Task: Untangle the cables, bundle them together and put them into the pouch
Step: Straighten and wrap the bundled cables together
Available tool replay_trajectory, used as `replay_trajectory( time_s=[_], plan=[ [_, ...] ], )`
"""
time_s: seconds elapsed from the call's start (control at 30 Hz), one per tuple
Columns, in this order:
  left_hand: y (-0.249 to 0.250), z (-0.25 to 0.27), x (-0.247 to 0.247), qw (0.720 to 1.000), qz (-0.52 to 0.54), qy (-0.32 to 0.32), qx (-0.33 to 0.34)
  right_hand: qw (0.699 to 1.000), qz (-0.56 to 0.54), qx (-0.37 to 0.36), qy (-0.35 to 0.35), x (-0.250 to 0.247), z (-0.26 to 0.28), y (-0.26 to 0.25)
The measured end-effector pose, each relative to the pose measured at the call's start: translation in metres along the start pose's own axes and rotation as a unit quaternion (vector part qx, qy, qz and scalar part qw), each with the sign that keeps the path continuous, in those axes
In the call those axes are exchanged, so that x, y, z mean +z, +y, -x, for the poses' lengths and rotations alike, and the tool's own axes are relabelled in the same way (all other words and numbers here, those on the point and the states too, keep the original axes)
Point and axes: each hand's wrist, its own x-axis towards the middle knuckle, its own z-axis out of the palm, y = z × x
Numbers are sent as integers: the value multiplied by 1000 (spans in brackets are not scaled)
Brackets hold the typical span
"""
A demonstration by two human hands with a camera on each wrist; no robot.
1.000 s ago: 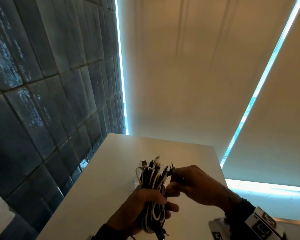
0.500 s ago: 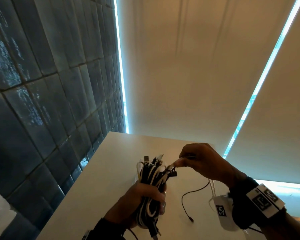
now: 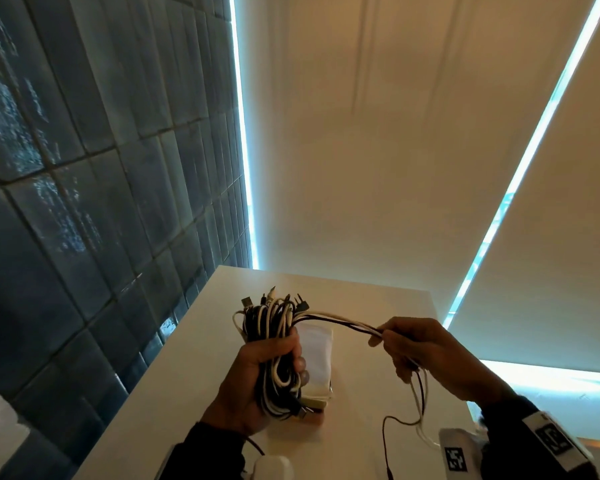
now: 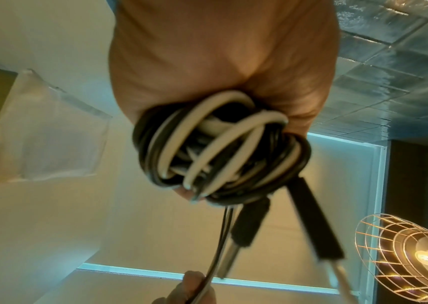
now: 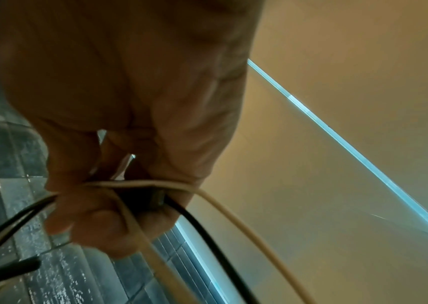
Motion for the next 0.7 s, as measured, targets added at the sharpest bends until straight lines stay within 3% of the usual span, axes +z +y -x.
replay_trajectory(
  time_s=[0.1, 0.17, 0.27, 0.33, 0.53, 0.7],
  plan=[
    [0, -3, 2, 1000, -17, -4, 8, 999, -35, 20, 35, 9, 4, 2],
    [-3, -6, 3, 1000, -27, 9, 8, 992, -72, 18, 105, 17, 3, -3],
    [-10, -13, 5, 999, -22, 37, 6, 971, -114, -16, 210, 36, 2, -18],
    [-17, -18, 5, 999, -10, 50, 11, 967, -83, -54, 235, 53, 1, -26],
    [-27, -23, 7, 1000, 6, 15, 23, 977, 95, -112, 156, 100, -1, -31],
    [-20, -18, 14, 996, -83, 28, 23, 946, 269, -167, 62, 103, 1, -34]
  ],
)
